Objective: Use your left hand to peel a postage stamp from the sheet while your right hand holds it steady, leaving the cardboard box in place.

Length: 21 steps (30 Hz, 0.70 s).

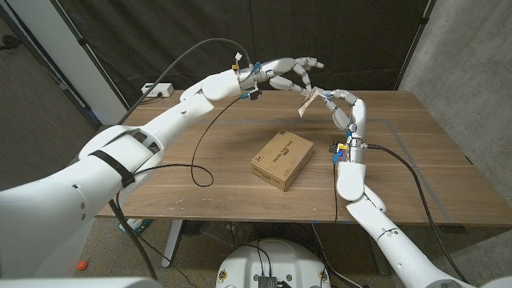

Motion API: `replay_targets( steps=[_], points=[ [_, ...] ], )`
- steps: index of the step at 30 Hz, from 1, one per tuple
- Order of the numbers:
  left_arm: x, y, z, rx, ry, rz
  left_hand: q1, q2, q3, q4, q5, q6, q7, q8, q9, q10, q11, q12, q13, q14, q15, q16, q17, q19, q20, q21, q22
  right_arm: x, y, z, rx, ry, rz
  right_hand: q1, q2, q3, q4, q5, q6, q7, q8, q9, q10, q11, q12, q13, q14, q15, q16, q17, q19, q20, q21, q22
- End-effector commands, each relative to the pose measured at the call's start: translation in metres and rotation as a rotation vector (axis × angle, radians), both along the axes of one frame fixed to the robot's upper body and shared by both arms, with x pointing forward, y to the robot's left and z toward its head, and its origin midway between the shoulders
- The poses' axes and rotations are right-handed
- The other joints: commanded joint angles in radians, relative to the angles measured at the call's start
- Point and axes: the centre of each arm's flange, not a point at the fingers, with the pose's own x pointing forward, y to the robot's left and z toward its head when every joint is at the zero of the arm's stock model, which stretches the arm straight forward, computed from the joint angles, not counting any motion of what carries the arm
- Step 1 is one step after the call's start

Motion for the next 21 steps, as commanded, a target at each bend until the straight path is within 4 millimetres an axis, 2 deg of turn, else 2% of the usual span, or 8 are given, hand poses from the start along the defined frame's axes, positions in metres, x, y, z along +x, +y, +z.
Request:
replay_targets(
  steps=[1, 4, 6, 11, 21],
  points=[
    [-0.003, 0.003, 0.001, 0.028, -0.024, 0.023, 0.014, 0.013, 0.001, -0.007, -0.006, 0.082, 0.056, 0.031, 0.028, 0.005, -0.009, 0.001, 0.003, -0.003, -0.037, 0.002, 0.002, 0.0, -0.016, -0.004, 0.001, 0.003, -0.003, 0.003, 0.013, -0.006, -0.002, -0.007, -0.003, -0.003, -0.008, 0.0, 0.02, 0.013, 0.004, 0.002, 0.009, 0.001, -0.001, 0.004, 0.011, -0.169, -0.003, 0.005, 0.003, -0.027, 0.002, 0.002],
    [-0.005, 0.005, 0.0, 0.031, -0.024, 0.029, 0.023, 0.01, 0.0, -0.012, -0.013, 0.094, 0.062, 0.04, 0.034, 0.013, -0.011, 0.001, 0.003, -0.005, -0.042, -0.001, 0.001, 0.003, -0.026, -0.003, 0.001, 0.003, -0.004, 0.004, 0.017, -0.006, -0.003, -0.007, -0.003, -0.003, -0.009, -0.001, 0.02, 0.014, 0.004, 0.001, 0.01, 0.001, -0.001, 0.005, 0.011, -0.169, -0.005, 0.006, 0.002, -0.028, 0.001, 0.002],
    [-0.006, 0.008, 0.0, 0.017, -0.021, 0.028, 0.026, 0.01, 0.0, -0.013, -0.016, 0.092, 0.061, 0.041, 0.036, 0.019, -0.008, 0.002, 0.003, -0.004, -0.04, -0.001, 0.001, 0.002, -0.025, -0.004, 0.001, 0.004, -0.004, 0.004, 0.019, -0.006, -0.004, -0.008, -0.003, -0.002, -0.009, -0.001, 0.02, 0.014, 0.004, 0.0, 0.01, 0.001, -0.002, 0.006, 0.012, -0.169, -0.005, 0.006, 0.003, -0.028, 0.0, 0.002],
    [-0.008, 0.022, 0.0, -0.064, -0.011, 0.026, 0.026, 0.012, -0.004, -0.01, -0.024, 0.081, 0.041, 0.04, 0.04, 0.036, -0.006, 0.004, 0.004, 0.015, -0.039, 0.006, 0.002, 0.008, -0.023, -0.003, 0.001, 0.006, -0.003, 0.002, 0.035, -0.007, -0.001, -0.011, -0.003, -0.002, -0.008, -0.002, 0.017, 0.015, 0.002, -0.001, 0.011, 0.001, -0.002, 0.007, 0.014, -0.169, -0.007, 0.007, 0.006, -0.028, -0.001, 0.001],
    [-0.028, 0.053, -0.01, -0.18, -0.028, 0.051, 0.02, 0.019, -0.009, -0.001, -0.029, 0.062, 0.037, 0.042, 0.051, 0.055, 0.008, 0.006, 0.006, 0.05, -0.033, 0.018, 0.005, 0.016, -0.013, -0.002, 0.002, 0.009, 0.003, 0.001, 0.046, 0.011, 0.003, -0.01, 0.001, 0.004, -0.011, -0.006, 0.008, 0.01, 0.0, -0.002, 0.013, 0.001, -0.005, 0.008, 0.025, -0.17, -0.006, 0.012, 0.02, -0.028, 0.004, 0.002]
  ],
)
